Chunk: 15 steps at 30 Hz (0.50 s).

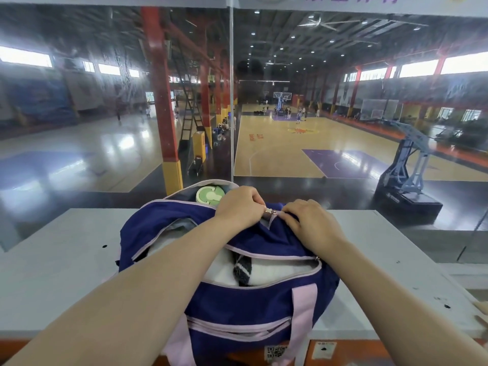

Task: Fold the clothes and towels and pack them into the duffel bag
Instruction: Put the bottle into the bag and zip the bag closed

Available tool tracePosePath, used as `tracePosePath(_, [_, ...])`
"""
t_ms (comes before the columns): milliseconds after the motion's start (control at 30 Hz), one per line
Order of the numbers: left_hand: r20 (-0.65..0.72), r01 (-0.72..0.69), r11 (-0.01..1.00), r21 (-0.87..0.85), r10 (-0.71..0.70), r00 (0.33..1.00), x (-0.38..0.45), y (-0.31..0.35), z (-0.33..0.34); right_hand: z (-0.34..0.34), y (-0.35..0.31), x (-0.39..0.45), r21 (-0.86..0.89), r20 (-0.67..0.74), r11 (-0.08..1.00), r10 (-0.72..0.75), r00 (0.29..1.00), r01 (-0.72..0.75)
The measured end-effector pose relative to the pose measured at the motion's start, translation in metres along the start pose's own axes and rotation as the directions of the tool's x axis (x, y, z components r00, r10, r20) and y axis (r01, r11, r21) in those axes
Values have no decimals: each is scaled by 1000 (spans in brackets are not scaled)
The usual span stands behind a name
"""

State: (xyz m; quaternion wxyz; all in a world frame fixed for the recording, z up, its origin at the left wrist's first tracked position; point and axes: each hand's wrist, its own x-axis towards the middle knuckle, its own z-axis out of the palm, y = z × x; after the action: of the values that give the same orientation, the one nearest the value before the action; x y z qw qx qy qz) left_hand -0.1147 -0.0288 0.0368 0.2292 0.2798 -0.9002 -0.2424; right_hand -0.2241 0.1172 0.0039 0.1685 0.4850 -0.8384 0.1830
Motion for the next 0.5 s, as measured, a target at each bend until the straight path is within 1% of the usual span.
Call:
tracePosePath(67, [-58, 10, 999, 35, -8, 998, 0, -9, -13, 0, 14, 0, 39, 38, 996, 80, 996, -81])
tracePosePath(167, [-195, 59, 991, 121, -34, 980, 2, -40, -46, -1, 34, -6, 13, 162, 976, 214, 963, -218])
tracePosePath(200, [-227, 80, 989, 123, -50, 973, 4, -53, -56, -1, 35, -8, -13, 176, 971, 237, 955, -238])
tracePosePath(267, [-234, 115, 989, 93, -91, 968, 6, -74, -70, -2, 24, -3, -94, 141, 967, 247, 959, -235])
tracePosePath(300, [-217, 121, 990, 74, -102, 971, 7, -79, -72, -2, 12, 2, -112, 101, 971, 225, 969, -213])
tracePosePath(367, [-191, 113, 993, 34, -105, 976, 9, -80, -70, -3, -21, 18, -27, 44, 992, 127, 991, -126])
tracePosePath(433, [-188, 106, 994, 7, -103, 977, 10, -78, -66, 3, -57, 33, 37, 57, 999, 2, 998, -4])
tracePosePath(500, [-195, 113, 994, -10, -112, 974, 10, -80, -68, 14, -82, 44, -22, 101, 997, -70, 992, 72])
